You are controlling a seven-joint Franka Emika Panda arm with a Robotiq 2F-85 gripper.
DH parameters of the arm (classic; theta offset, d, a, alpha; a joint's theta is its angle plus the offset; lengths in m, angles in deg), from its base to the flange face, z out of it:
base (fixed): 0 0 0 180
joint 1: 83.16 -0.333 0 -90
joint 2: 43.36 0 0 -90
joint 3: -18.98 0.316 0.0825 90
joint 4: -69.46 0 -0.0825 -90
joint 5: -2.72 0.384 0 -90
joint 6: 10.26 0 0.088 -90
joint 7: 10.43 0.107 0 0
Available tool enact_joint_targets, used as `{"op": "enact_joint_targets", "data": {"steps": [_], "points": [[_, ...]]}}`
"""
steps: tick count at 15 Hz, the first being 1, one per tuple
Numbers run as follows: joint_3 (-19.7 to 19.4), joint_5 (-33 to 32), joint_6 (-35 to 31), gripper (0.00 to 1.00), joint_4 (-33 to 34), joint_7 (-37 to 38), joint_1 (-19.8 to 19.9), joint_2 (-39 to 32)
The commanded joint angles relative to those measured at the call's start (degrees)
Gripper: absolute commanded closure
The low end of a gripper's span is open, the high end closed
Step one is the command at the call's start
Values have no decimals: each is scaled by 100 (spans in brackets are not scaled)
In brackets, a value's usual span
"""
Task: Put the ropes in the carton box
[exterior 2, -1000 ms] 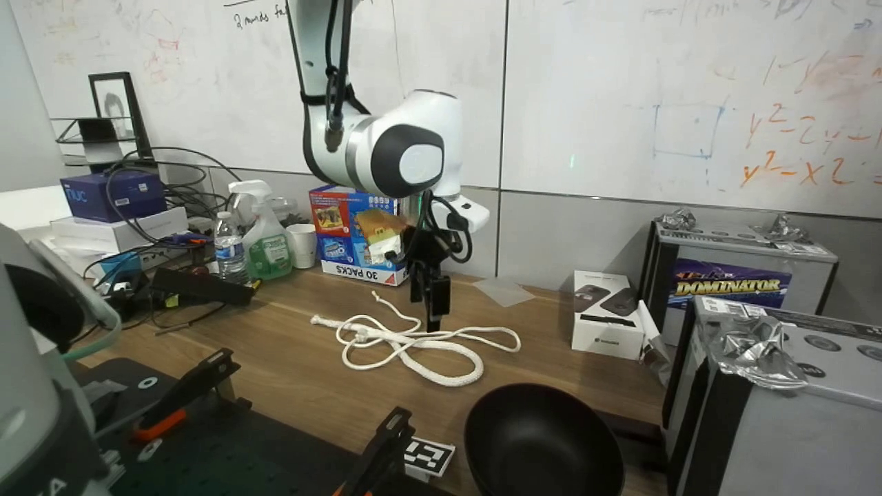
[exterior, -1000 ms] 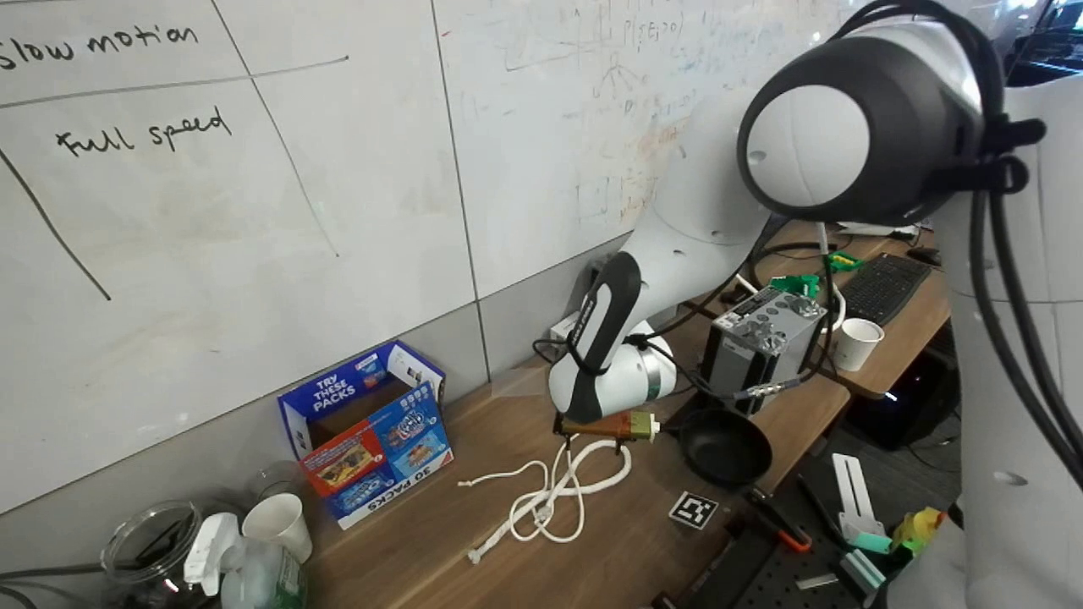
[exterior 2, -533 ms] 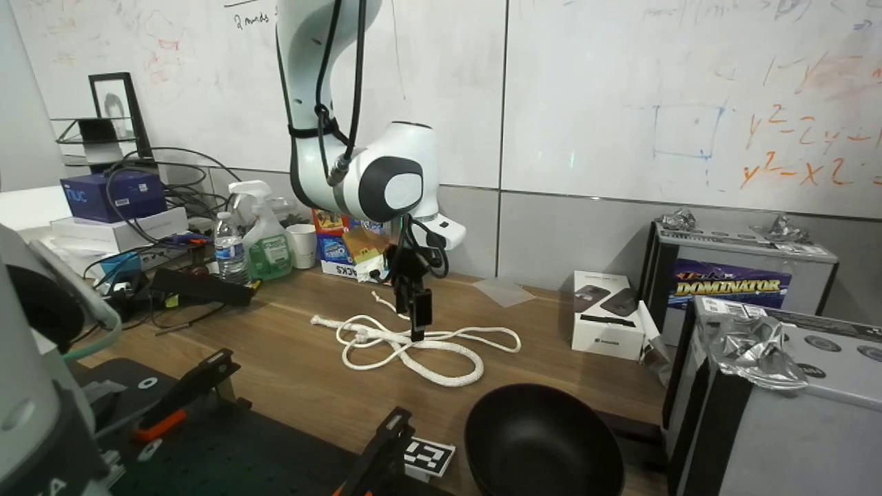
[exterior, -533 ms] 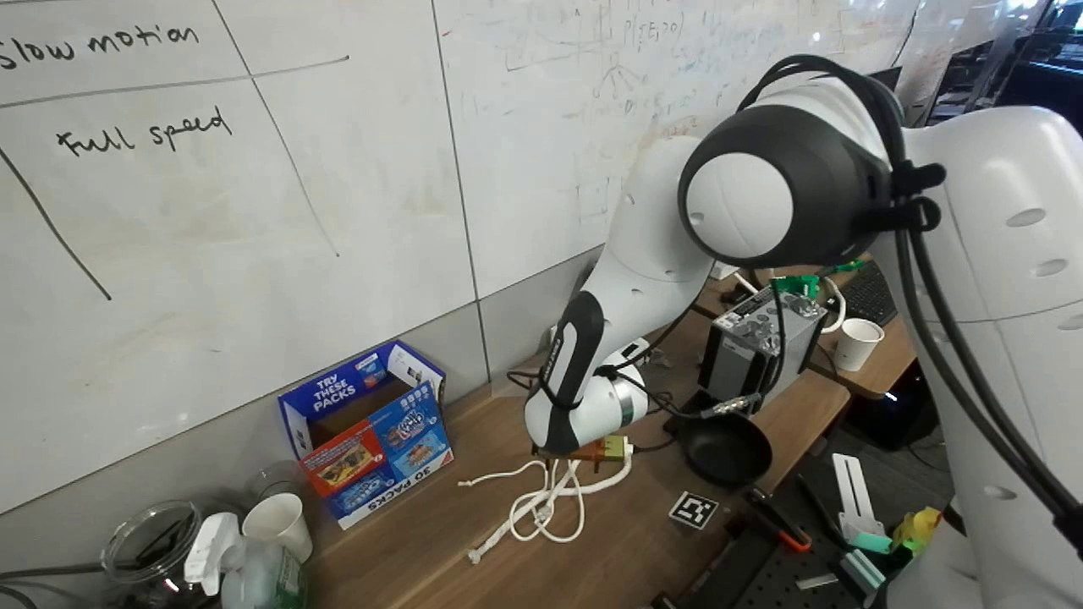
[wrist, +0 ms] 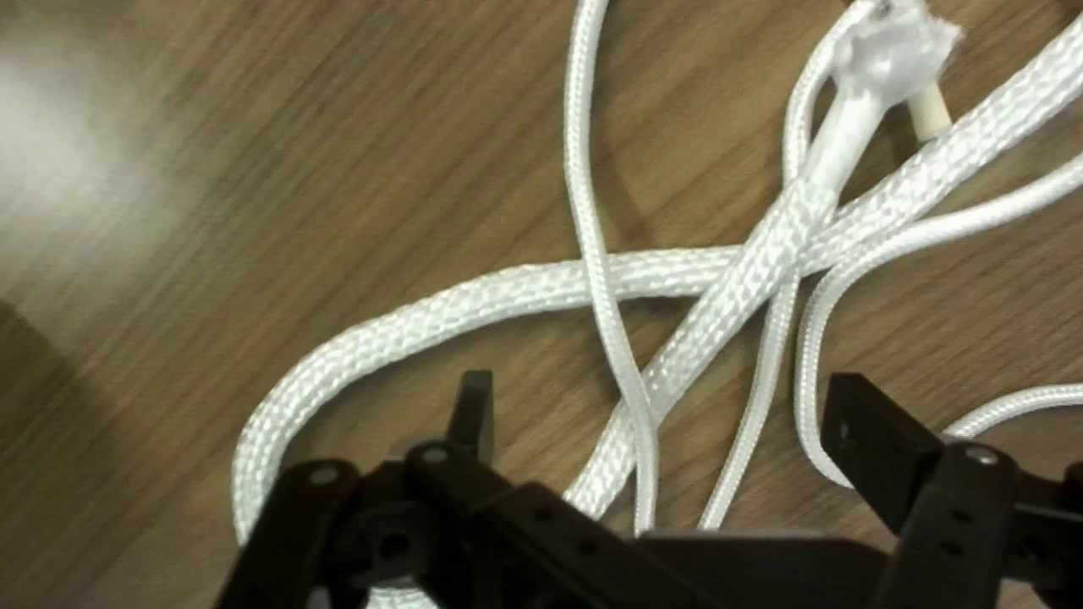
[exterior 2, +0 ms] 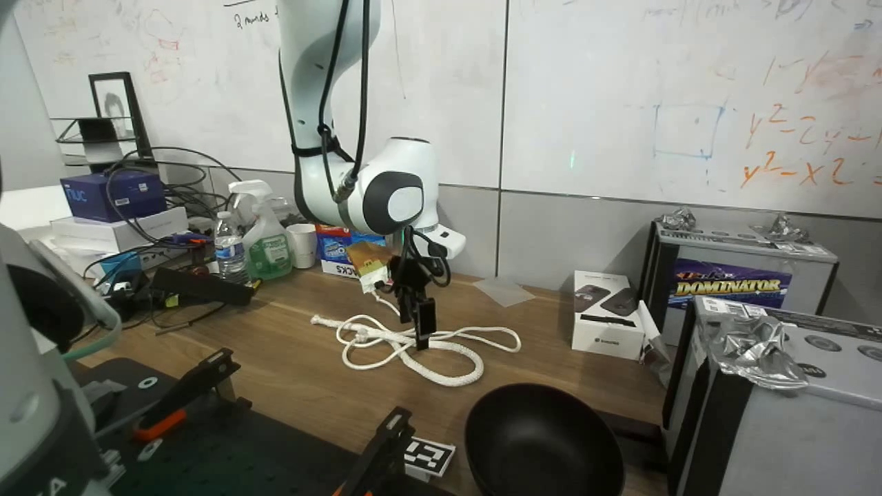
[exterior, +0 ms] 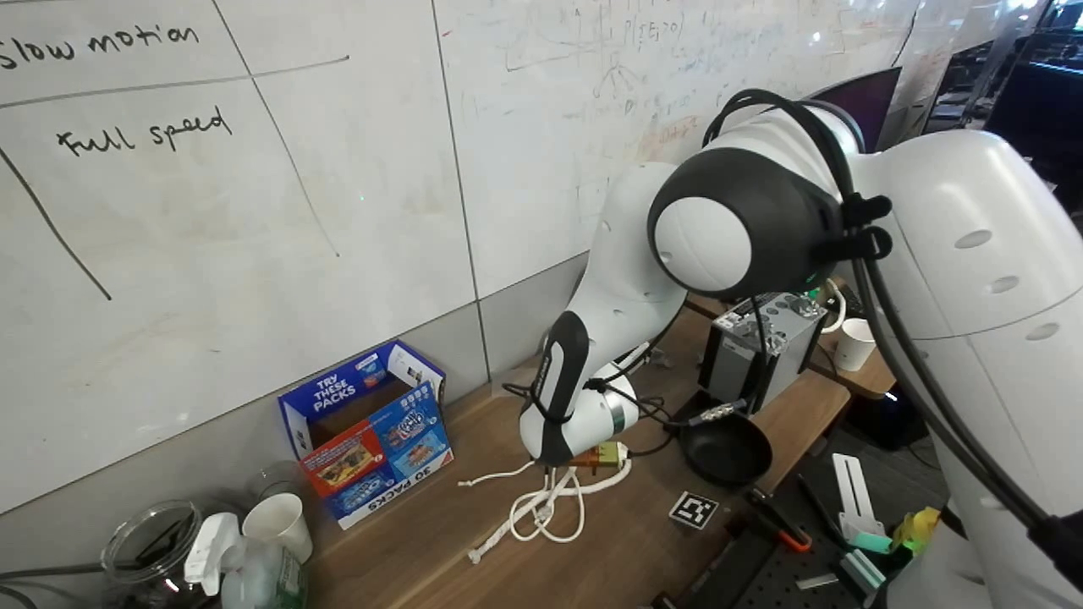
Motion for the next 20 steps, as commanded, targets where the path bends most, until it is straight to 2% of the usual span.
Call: {"op": "enact_joint_targets", "data": {"steps": [1, 20], "points": [[-48, 41, -86, 0, 222, 70, -63, -184], [-187, -6, -20, 0, 471, -6, -24, -474]]}}
